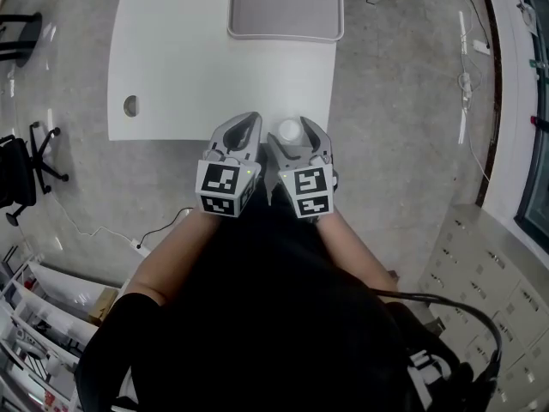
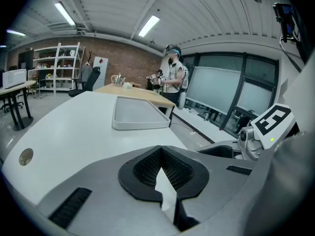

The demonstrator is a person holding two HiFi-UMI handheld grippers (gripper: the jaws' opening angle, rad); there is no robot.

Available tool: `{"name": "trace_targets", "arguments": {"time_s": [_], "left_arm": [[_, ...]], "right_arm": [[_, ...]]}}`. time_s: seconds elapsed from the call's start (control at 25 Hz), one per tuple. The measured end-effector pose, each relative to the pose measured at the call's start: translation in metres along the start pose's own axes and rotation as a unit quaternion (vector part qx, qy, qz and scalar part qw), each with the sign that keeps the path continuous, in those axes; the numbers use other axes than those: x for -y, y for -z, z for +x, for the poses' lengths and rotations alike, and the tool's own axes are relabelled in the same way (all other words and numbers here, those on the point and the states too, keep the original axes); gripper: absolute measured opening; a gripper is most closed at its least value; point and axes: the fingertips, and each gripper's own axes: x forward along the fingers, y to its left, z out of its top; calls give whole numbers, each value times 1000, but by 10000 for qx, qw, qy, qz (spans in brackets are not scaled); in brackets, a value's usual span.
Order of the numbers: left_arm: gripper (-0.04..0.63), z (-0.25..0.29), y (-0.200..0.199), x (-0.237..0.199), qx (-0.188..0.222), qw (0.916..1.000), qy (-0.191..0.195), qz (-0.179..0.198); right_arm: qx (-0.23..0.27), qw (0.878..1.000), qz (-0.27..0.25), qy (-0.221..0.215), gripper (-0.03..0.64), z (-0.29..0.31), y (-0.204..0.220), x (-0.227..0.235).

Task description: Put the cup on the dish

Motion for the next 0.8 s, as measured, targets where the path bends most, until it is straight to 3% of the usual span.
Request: {"name": "trace_targets", "arguments": {"time_s": [0.8], "left_arm": [[6,46,4,-24,-280,9989,329,-170]], "right_arm": [[-111,9997,150,158,258,37,-1,17]]}}
